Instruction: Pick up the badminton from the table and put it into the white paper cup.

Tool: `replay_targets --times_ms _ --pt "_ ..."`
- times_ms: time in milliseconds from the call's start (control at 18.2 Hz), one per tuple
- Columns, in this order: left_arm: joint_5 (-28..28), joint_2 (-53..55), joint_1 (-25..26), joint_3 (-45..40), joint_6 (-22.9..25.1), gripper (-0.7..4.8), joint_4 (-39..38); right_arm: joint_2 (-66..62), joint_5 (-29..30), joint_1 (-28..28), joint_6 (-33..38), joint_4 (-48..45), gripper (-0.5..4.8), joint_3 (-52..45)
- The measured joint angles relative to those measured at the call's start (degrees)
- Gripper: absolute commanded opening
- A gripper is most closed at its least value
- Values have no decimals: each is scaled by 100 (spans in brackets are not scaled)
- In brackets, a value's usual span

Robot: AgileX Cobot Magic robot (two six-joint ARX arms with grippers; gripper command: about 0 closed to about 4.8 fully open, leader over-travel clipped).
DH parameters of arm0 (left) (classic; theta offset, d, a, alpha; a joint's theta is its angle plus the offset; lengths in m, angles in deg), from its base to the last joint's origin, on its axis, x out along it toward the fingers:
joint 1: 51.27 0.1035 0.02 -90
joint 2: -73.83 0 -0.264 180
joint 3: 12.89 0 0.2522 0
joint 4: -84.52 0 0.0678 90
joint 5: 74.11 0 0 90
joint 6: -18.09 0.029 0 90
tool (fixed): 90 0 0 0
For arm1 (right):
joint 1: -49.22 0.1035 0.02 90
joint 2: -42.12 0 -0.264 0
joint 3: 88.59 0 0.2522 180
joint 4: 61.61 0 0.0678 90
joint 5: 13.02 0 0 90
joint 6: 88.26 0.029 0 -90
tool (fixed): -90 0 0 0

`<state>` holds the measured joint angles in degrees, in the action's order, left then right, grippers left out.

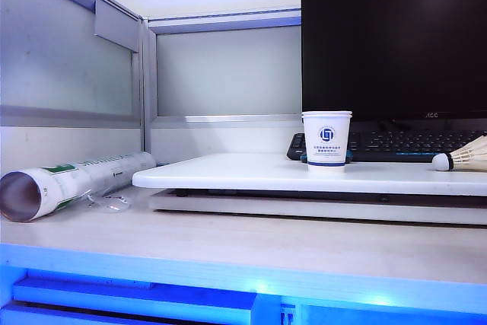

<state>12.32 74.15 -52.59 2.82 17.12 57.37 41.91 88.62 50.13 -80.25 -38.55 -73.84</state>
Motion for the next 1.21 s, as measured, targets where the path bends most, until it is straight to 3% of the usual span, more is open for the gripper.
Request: replay_targets --times_ms 275,494,659,824,988,1208 --pt "1180 0 0 0 0 -5 46 0 -2 0 0 -72 5 0" --pt "2175 0 0 4 -11 -5 76 0 -9 0 37 -122 90 24" --pt "3069 -2 0 13 -15 -5 92 0 -291 0 278 -92 187 254" --pt "3569 -2 0 24 -107 -5 70 -2 -549 0 372 -81 245 437" --pt "3952 0 0 31 -131 -5 46 -55 -669 0 376 -146 401 581" --pt "4437 -2 0 44 -136 -5 2 -1163 -1001 -2 398 -592 403 940"
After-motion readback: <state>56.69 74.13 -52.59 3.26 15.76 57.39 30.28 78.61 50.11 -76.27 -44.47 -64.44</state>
